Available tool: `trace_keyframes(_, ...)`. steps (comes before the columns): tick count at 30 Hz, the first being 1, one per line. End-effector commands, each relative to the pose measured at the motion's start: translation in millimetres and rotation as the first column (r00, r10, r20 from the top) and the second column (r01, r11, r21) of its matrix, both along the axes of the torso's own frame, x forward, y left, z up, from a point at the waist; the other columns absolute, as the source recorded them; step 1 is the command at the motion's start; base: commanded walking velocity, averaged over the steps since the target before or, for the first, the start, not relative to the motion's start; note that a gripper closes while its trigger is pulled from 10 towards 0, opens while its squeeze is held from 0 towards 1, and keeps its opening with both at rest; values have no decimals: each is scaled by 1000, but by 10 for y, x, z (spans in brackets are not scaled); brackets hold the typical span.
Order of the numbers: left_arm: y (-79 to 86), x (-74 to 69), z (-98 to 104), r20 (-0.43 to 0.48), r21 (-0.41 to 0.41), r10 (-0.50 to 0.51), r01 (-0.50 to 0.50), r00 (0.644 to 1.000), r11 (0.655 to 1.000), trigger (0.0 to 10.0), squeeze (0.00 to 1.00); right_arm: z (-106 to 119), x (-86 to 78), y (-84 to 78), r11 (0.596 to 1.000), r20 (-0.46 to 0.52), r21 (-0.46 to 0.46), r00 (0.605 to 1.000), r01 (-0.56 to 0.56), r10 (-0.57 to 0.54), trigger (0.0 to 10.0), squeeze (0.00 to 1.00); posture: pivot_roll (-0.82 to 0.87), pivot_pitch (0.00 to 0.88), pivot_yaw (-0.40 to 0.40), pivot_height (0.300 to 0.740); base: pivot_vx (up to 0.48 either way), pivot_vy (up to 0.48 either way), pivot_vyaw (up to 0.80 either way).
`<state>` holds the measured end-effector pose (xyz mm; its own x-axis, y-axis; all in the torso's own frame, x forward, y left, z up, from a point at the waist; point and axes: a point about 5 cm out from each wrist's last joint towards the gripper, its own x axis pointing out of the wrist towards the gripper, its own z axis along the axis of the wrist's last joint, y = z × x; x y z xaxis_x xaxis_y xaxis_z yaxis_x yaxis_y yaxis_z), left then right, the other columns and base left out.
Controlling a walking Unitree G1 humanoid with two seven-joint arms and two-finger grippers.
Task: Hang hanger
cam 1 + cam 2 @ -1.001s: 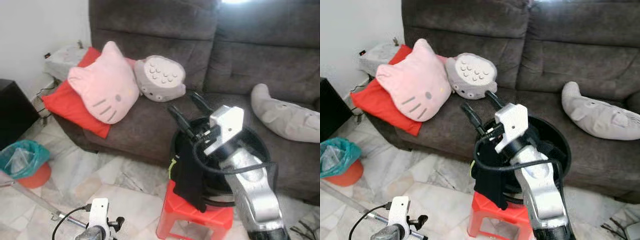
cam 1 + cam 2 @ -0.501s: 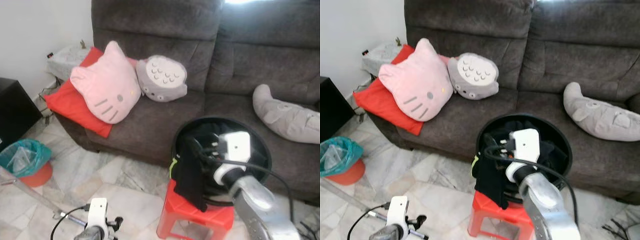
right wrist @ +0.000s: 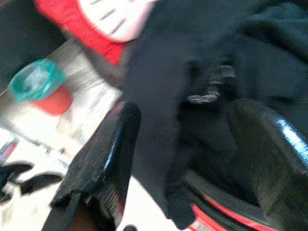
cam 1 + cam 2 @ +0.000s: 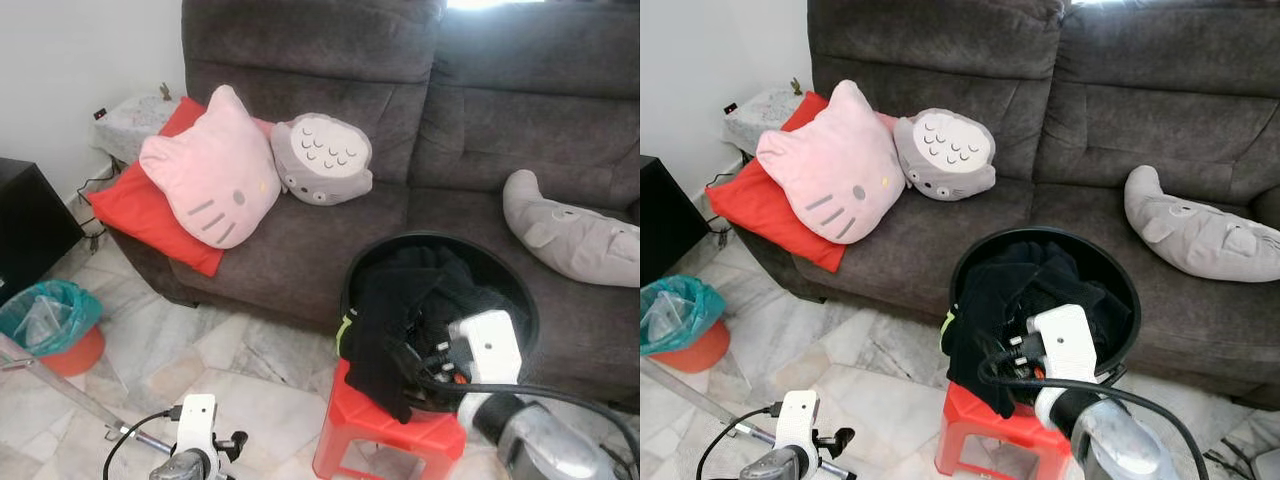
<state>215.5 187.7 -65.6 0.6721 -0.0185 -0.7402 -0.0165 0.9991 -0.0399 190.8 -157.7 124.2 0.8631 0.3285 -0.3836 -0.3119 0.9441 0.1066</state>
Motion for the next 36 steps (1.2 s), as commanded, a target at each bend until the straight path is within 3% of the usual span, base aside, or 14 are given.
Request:
trace_keyframes(1, -9, 9, 3, -1, 1, 3, -3, 1000, 1000, 10000, 0, 4, 42, -44, 999, 0, 32, 1000, 30, -30, 10000, 0, -188, 0, 42, 740, 0, 0, 0)
trace_keyframes(11, 42, -8, 0, 0, 7, 21, -21, 1000, 1000, 10000, 0, -78, 277, -167, 997, 1, 74, 1000, -11, 11, 10000, 0, -175, 0, 38, 740, 0, 0, 0)
trace_keyframes(19, 76, -18, 1, 3, 13, 21, -21, 1000, 1000, 10000, 0, -60, 282, -86, 988, 0, 110, 994, -107, 108, 10000, 0, -170, 3, 38, 740, 0, 0, 0)
trace_keyframes(21, 79, -22, -1, 1, 13, 19, -19, 1000, 1000, 10000, 0, -85, 217, -30, 977, -18, 107, 982, -186, 189, 10000, 0, -171, 4, 40, 740, 0, 0, 0)
trace_keyframes(25, 73, -20, -1, 0, 14, 11, -11, 1000, 1000, 10000, 0, -101, 199, -16, 967, -31, 108, 971, -231, 235, 10000, 0, -171, 4, 39, 740, 0, 0, 0)
trace_keyframes(36, 66, -20, -1, 1, 15, 8, -8, 1000, 1000, 10000, 0, -163, 340, -94, 973, -29, 95, 976, -211, 215, 10000, 0, -166, 0, 37, 740, 0, 0, 0)
